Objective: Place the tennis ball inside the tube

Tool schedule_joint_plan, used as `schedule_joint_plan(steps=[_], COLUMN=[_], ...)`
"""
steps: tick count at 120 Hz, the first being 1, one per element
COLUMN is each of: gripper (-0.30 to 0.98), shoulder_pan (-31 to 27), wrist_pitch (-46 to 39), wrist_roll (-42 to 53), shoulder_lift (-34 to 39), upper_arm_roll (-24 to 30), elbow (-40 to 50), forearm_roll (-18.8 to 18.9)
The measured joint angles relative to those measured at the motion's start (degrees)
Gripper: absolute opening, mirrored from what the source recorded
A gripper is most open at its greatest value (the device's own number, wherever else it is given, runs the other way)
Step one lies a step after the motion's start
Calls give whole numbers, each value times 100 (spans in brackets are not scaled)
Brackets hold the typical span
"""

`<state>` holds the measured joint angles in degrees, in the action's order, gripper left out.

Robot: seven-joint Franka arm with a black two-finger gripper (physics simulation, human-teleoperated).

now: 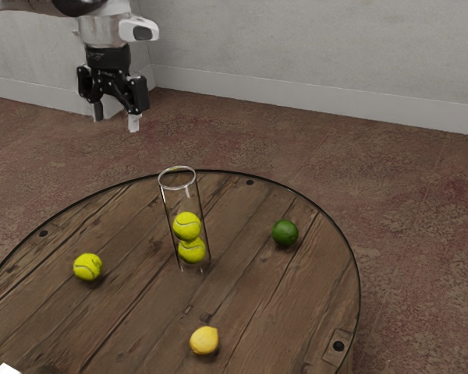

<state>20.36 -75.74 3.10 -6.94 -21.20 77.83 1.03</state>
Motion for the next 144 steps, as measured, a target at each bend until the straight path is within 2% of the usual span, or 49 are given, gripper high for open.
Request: schedule_joint_plan(steps=[14,24,31,44,58,76,92,113,144], gripper=[67,66,66,66,66,66,66,66,66], shoulder_pan=[-310,-291,-622,-1200,-1316,-1406,-1411,-1053,-1111], wrist_pitch=[-428,-875,-1237,-2202,-3328,-4480,-5097,-5346,-5425], wrist_roll=[33,10,-11,-43,-79,-162,-202,-242,-267], shoulder_lift=[240,1141,1420,1454,1273,639,221,171,194], upper_arm_roll=[416,477,479,374,-7,-362,-535,-548,-603], elbow=[657,2206,3064,4372,5229,5466,5431,5261,5310], forearm_roll=[36,41,40,-25,-366,-626,-750,-886,-922])
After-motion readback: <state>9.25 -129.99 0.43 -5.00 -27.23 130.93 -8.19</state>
